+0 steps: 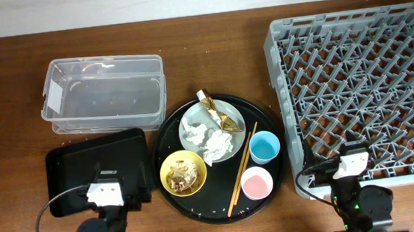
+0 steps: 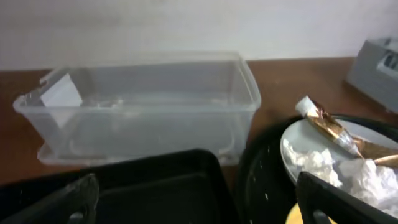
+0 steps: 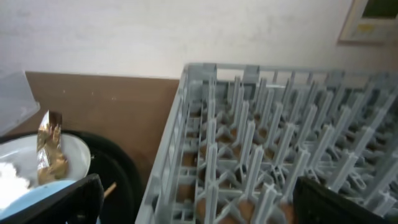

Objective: Sort waste into correct bins and load items into the dishwasher rack
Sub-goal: 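Move the left gripper toward the yellow bowl on the round tray, then grasp the yellow bowl rim with the left gripper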

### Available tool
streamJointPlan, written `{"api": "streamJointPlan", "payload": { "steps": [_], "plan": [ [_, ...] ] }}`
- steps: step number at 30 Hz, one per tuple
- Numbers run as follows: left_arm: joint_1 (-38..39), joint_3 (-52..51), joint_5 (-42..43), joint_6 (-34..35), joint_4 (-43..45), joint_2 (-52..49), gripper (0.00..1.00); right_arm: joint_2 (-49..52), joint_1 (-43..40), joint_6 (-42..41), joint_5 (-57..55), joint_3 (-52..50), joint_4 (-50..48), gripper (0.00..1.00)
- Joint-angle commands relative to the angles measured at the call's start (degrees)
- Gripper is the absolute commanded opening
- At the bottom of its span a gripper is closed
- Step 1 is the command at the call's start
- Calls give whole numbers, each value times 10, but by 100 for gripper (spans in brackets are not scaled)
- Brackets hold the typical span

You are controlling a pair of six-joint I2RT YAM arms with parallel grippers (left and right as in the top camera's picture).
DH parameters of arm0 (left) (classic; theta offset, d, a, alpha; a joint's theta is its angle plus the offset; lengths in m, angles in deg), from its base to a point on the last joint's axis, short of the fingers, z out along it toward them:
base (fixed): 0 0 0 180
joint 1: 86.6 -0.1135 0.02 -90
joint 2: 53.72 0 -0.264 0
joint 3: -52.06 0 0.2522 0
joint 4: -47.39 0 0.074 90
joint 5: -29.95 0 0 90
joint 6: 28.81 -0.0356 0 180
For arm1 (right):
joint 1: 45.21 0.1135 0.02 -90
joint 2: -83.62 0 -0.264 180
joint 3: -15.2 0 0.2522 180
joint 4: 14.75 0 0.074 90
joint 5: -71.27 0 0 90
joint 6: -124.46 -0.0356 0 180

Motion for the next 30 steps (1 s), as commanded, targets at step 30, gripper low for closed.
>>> {"api": "streamJointPlan", "payload": {
  "steps": [30],
  "plan": [
    [125, 542, 137, -4, -366, -681, 99, 436, -2, -37, 28, 478, 465, 98]
  ]
}}
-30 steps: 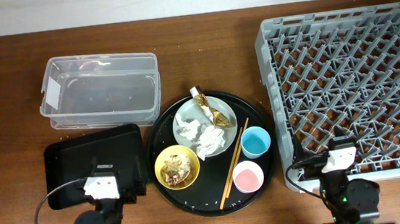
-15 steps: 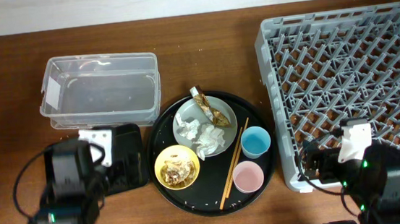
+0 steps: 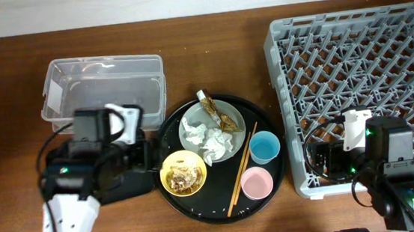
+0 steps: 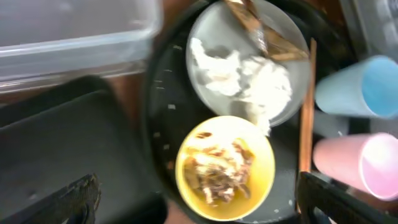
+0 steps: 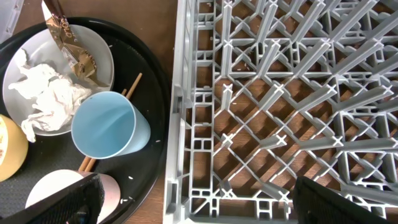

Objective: Sort waste into correct bins and load items into the dishwasher rack
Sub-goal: 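Grasp the yellow bowl rim with the left gripper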

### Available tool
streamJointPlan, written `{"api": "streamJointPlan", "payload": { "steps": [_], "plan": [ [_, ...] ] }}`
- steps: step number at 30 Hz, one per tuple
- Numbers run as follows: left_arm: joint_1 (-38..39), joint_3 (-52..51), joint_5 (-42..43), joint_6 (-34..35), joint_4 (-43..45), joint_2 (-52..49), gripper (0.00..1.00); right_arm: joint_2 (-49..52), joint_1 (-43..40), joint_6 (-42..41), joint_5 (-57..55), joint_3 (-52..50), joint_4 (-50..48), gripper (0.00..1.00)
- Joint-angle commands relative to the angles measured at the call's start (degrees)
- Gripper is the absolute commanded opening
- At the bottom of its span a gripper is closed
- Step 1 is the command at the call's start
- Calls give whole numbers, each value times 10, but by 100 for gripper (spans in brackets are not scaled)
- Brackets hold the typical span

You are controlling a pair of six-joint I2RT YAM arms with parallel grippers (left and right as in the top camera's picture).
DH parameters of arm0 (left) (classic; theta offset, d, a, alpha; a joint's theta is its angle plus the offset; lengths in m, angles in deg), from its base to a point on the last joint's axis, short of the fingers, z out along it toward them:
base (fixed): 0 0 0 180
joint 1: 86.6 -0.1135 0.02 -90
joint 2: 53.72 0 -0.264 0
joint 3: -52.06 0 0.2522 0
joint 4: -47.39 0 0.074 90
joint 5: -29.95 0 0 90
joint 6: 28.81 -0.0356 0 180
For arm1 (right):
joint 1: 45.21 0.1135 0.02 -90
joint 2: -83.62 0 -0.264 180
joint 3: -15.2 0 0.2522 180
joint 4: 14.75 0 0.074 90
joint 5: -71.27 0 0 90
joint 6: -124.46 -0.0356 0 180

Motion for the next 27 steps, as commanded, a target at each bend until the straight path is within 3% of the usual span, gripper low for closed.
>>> {"api": "streamJointPlan", "payload": {
  "steps": [1, 5, 6, 12, 15, 17, 21, 27],
  "plan": [
    [67, 12, 15, -4, 11, -56, 99, 0, -2, -7, 3, 13, 0, 98],
    [152, 12, -33, -2, 21, -134, 98, 0, -2, -7, 3, 13, 0, 98],
    [182, 12, -47, -2, 27, -162, 94, 0, -2, -7, 3, 13, 0, 98],
    [266, 12, -67, -2, 50, -253, 89, 0, -2, -7, 3, 13, 0, 98],
    [290, 12, -103, -2, 55, -288, 72, 0, -2, -7, 3, 13, 0, 98],
    [298, 12, -106, -2, 68, -309, 51, 0, -2, -7, 3, 13, 0, 98],
    [301, 12, -106, -2, 79, -322, 23, 0, -2, -7, 3, 13, 0, 98],
    [301, 10, -106, 9, 70, -330, 9, 0, -2, -7, 3, 13, 0, 98]
  ]
}}
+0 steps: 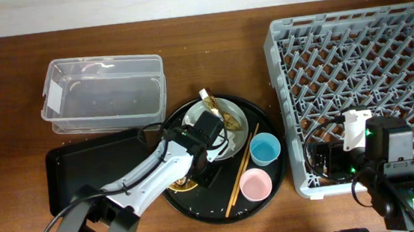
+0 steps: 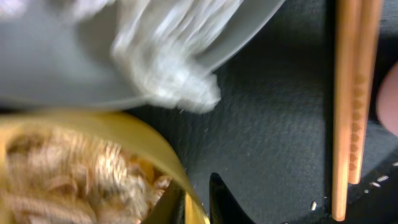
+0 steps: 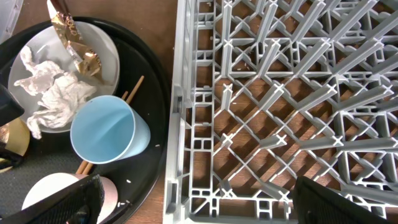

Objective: Sort waste into correct bins and load items into the dishwasher rack
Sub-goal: 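Grasp the yellow bowl rim with the left gripper, then tip the yellow bowl over the black tray to dump shells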

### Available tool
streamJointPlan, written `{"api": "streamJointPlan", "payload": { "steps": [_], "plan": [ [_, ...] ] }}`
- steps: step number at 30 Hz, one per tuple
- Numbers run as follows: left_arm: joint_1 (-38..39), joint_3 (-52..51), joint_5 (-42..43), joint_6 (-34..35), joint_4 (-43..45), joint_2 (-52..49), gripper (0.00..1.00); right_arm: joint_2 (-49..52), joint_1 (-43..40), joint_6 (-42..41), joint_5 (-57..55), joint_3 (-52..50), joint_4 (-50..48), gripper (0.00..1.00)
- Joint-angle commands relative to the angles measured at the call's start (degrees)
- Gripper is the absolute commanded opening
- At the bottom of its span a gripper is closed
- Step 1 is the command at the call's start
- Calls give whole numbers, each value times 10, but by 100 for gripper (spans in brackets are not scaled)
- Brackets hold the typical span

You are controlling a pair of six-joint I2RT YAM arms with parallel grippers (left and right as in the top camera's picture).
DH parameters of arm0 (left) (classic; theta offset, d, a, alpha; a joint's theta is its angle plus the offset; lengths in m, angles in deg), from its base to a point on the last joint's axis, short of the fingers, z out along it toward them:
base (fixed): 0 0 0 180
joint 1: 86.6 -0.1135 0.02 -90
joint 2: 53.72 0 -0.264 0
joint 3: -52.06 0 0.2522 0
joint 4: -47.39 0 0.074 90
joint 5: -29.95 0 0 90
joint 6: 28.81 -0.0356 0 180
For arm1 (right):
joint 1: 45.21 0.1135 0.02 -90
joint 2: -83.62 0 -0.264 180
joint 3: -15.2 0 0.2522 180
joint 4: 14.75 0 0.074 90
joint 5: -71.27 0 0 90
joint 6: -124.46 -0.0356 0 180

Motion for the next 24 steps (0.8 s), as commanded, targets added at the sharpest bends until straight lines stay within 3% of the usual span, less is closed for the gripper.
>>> {"api": "streamJointPlan", "payload": {
  "steps": [1, 3, 9, 16, 21, 24],
  "plan": [
    [2, 8, -2, 7, -4, -12, 5, 0, -2, -7, 3, 13, 0, 98],
    [2, 8, -2, 9, -9, -12, 0, 0, -2, -7, 3, 13, 0, 98],
    [2, 24, -2, 9, -37, 10, 0, 0, -2, -7, 3, 13, 0, 98],
    [-15, 40, -4, 9, -73, 114, 0, 0, -2, -7, 3, 13, 0, 98],
    [-105, 40, 5, 9, -115, 169, 0, 0, -2, -7, 3, 13, 0, 98],
    [-191, 37, 61, 1, -118, 170, 0, 0, -2, -7, 3, 13, 0, 98]
  ]
}}
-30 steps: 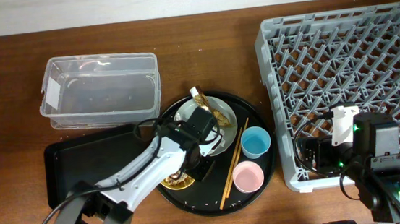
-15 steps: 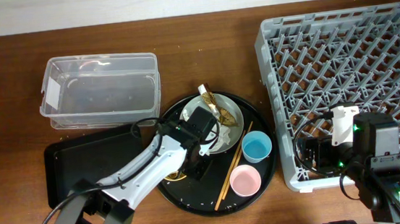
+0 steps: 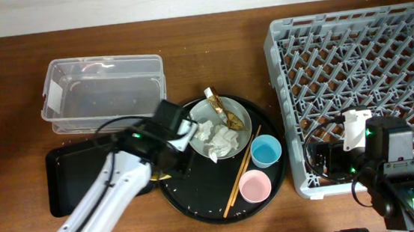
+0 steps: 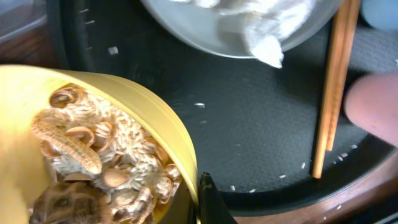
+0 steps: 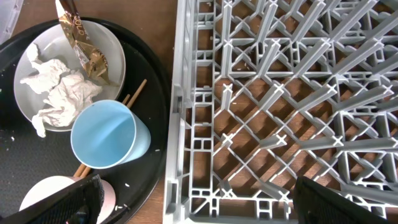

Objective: Sort waste into correct bins and load items into the dishwasher rack
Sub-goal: 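Tip the yellow bowl over the black tray to dump shells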

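Note:
The yellow bowl of rice and food scraps is tilted above the left part of the round black tray. My left gripper is shut on its right rim. From overhead my left arm hides the bowl almost fully. On the tray lie a white plate with crumpled tissue and a gold wrapper, a blue cup, a pink cup and chopsticks. My right gripper hangs open over the front left corner of the grey dish rack, holding nothing.
A clear plastic bin stands at the back left. A black rectangular bin lies in front of it, beside the tray. Rice grains are scattered on the tray. The rack fills the table's right side.
The yellow bowl has left its spot at the tray's front left and now hangs in my left gripper nearer the tray's left edge. The plate has shifted slightly. The right arm has not moved.
Both arms were low at the table's front edge, grippers open. Then the left gripper was over the black bin and tray and the right over the rack's corner. The left then reached the yellow bowl's rim, and now holds the bowl lifted.

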### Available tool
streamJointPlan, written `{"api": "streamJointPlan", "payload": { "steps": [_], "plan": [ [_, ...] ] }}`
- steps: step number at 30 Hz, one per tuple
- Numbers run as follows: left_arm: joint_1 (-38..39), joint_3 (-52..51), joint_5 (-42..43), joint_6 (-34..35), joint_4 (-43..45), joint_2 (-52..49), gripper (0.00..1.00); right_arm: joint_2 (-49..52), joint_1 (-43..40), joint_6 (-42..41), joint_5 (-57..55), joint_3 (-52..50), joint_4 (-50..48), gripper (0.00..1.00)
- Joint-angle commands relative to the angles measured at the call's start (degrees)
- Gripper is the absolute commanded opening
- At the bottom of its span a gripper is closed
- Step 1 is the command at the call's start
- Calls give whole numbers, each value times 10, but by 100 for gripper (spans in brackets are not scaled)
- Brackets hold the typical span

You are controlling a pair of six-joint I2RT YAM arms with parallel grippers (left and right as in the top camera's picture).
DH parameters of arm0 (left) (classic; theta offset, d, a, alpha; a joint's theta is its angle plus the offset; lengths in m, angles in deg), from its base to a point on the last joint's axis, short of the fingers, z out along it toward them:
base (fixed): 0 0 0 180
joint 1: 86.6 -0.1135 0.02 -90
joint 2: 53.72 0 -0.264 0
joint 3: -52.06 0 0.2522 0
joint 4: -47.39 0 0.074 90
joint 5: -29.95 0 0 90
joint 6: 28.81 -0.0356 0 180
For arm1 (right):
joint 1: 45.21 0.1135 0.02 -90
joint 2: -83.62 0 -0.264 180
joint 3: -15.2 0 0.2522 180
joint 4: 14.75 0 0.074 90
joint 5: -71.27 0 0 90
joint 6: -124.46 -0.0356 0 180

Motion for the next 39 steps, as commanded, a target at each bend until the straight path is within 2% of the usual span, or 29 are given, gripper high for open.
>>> {"api": "streamJointPlan", "payload": {
  "steps": [1, 4, 6, 9, 12, 18, 24, 27, 31, 35, 37, 38, 39],
  "plan": [
    [-94, 8, 78, -19, -2, 9, 0, 0, -2, -7, 3, 13, 0, 99],
    [-184, 4, 151, -48, -2, 7, 0, 0, -2, -7, 3, 13, 0, 98],
    [-265, -4, 236, -90, 2, 5, 0, 0, -2, -7, 3, 13, 0, 98],
    [-344, -13, 328, -141, 2, -6, 0, 0, -2, -7, 3, 13, 0, 98],
    [-419, -35, 406, -150, 13, -28, 0, 0, -2, -7, 3, 13, 0, 98],
    [-516, -59, 584, -173, 17, -105, 0, 0, -2, -7, 3, 13, 0, 98],
    [-549, -59, 745, -173, 16, -163, 0, 0, -2, -7, 3, 13, 0, 98],
    [-554, -59, 787, -172, 12, -165, 0, 0, -2, -7, 3, 13, 0, 98],
    [-566, -59, 791, -170, 6, -165, 0, 0, -2, -7, 3, 13, 0, 98],
    [-592, -59, 706, -170, 9, -165, 0, 0, -2, -7, 3, 13, 0, 98],
    [-601, -59, 742, -192, -15, -165, 0, 0, -2, -7, 3, 13, 0, 98],
    [-602, -58, 740, -210, -6, -165, 0, 0, -2, -7, 3, 13, 0, 98],
    [-605, -58, 704, -204, 15, -165, 0, 0, -2, -7, 3, 13, 0, 98]
  ]
}}
